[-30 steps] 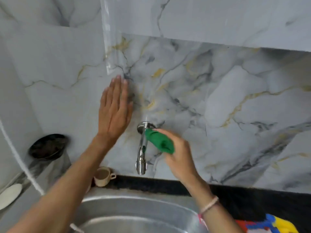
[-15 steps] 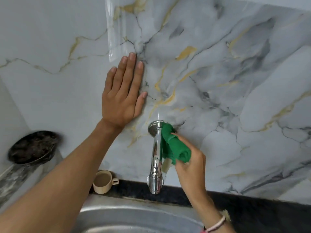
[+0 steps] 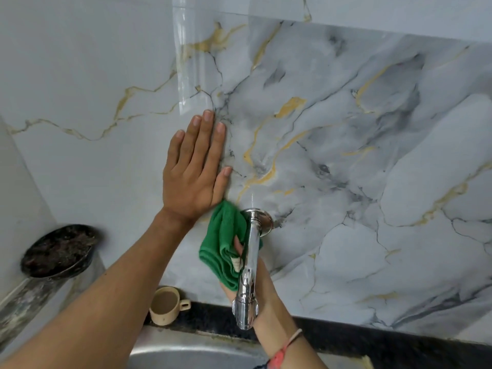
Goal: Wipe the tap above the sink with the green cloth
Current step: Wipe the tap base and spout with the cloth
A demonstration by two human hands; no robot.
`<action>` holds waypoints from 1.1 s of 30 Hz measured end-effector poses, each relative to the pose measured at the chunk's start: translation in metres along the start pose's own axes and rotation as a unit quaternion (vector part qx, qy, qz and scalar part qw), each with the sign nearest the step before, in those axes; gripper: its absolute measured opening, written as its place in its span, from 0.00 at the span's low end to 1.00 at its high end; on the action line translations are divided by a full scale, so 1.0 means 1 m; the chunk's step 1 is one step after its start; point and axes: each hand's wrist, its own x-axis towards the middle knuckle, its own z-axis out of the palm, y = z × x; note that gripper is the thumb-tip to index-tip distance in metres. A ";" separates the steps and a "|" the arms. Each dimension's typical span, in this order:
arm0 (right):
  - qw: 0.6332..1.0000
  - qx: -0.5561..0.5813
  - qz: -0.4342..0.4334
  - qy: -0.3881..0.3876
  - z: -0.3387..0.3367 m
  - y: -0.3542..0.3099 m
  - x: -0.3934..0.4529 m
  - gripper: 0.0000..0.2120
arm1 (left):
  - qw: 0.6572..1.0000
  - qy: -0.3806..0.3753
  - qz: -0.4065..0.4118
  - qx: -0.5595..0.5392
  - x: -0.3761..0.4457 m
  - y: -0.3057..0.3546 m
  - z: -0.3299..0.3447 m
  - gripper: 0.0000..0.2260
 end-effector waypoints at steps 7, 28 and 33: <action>0.997 0.011 -0.023 0.078 -0.033 -0.002 -0.026 0.19 | 1.000 0.006 0.003 0.002 0.000 0.001 0.001 0.28; 0.345 -0.875 -0.261 0.218 0.078 -0.017 -0.033 0.20 | 1.000 0.003 -0.004 -0.004 -0.005 0.000 0.002 0.29; 0.337 -0.847 -0.345 0.224 0.049 0.010 -0.043 0.21 | 1.000 -0.009 -0.010 0.000 -0.004 0.000 0.001 0.29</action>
